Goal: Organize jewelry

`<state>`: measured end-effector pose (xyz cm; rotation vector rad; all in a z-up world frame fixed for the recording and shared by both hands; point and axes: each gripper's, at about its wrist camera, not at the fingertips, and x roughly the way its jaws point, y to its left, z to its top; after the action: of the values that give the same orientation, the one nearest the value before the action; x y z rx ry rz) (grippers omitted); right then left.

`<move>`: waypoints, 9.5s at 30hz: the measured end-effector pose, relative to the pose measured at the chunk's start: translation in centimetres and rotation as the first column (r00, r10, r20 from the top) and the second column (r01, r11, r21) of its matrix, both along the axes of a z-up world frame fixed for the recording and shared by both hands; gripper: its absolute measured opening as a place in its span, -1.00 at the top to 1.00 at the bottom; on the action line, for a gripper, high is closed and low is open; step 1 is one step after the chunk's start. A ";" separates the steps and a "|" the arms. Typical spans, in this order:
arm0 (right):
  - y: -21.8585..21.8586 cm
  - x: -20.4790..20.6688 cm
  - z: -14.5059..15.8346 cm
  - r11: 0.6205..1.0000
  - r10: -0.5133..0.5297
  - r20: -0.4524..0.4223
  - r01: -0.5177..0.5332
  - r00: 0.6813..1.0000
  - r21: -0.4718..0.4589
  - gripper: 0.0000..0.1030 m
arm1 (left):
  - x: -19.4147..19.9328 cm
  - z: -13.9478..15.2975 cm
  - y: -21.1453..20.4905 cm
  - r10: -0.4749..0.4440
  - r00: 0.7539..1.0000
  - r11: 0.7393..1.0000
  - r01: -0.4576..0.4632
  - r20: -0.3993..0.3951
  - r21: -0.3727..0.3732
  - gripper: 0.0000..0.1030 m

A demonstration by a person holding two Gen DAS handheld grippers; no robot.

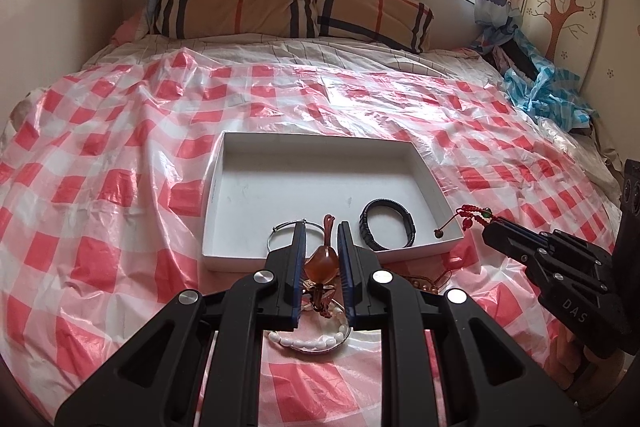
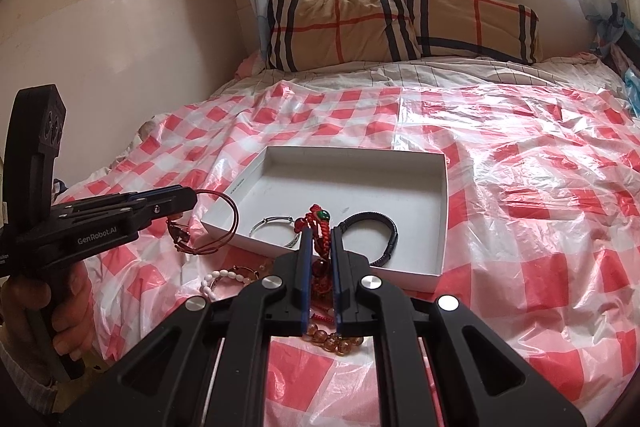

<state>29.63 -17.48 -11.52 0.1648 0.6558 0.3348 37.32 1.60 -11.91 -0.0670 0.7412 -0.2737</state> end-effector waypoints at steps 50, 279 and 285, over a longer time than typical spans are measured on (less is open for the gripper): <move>-3.9 3.5 -5.8 0.991 -0.136 -0.196 0.131 0.971 -0.040 0.12 | 5.4 -5.3 3.1 0.083 0.982 0.995 -0.090 -0.171 -0.034 -0.03; 0.4 -9.4 8.9 0.975 0.171 0.091 -0.182 0.981 0.130 0.92 | -10.2 8.3 1.4 -0.045 0.994 0.999 0.044 0.098 0.017 0.94; 0.3 -5.6 6.8 0.977 0.161 0.068 -0.168 0.985 0.129 0.92 | -6.5 6.2 0.9 -0.045 0.997 0.999 0.044 0.069 0.006 0.94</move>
<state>24.01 -17.15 -4.72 0.2289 0.5918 0.5421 30.82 2.51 -5.73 -0.0369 0.6751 -0.3156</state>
